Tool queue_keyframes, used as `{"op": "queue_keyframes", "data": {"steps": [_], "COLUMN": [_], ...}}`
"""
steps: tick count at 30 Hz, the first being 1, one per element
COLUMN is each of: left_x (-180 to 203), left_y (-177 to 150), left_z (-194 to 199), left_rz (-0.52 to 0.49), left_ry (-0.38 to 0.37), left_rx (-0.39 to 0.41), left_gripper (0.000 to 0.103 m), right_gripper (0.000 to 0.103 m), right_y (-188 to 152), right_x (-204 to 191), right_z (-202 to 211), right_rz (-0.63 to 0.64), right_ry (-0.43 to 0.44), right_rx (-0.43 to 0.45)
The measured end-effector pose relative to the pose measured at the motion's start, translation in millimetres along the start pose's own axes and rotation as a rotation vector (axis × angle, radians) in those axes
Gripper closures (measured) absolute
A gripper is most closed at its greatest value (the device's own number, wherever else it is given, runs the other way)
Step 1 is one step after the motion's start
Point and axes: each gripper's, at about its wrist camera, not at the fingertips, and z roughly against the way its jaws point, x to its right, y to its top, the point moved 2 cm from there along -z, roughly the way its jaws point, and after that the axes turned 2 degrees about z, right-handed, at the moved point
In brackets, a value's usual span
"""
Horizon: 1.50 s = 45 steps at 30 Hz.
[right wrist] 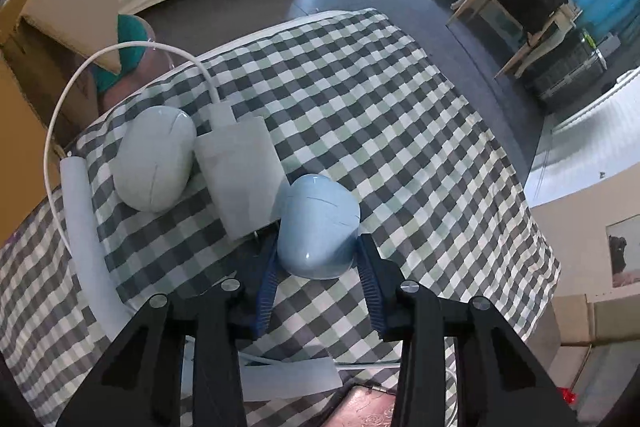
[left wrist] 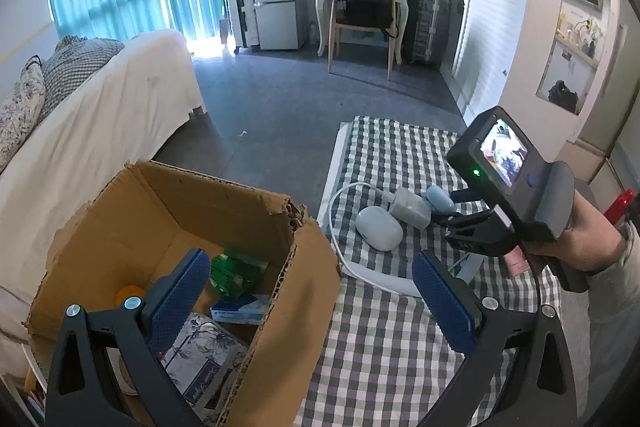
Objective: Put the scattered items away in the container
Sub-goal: 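Grasp the light blue earbud case with the right gripper while the left reaches the white mouse, then grasp the white mouse with the left gripper while the right holds the earbud case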
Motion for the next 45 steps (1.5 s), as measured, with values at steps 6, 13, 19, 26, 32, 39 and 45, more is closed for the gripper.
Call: {"op": "queue_keyframes", "data": {"steps": [6,13,19,26,32,39,45], "left_x": [0,8,36,88,101,94,92], "left_y": [0,1,7,15,14,0,-8], "left_z": [-2,-6,-22,-74,-122,-156,-179], "left_rz": [0.008,0.002,-0.045,-0.142,-0.128,-0.152,-0.156], "left_ry": [0.000,-0.030,-0.131,-0.131,-0.125,-0.011,0.006], "left_rx": [-0.005,-0.006,-0.002,-0.032,-0.091,-0.151,-0.184], "left_gripper": [0.000,0.000,0.000,0.000,0.003,0.023,0.028], "right_gripper": [0.071,0.081,0.081,0.081,0.081,0.081,0.081], "right_y": [-1,-11,-39,-73,-92,-95,-94], "right_x": [12,17,19,42,45,39,27], "right_z": [2,22,57,98,123,132,139], "right_rz": [-0.096,-0.149,-0.206,-0.253,-0.267,-0.267,-0.252], "right_ry": [0.040,0.039,0.047,0.029,0.040,0.063,0.075], "right_rx": [0.035,0.099,0.178,0.256,0.311,0.343,0.361]}}
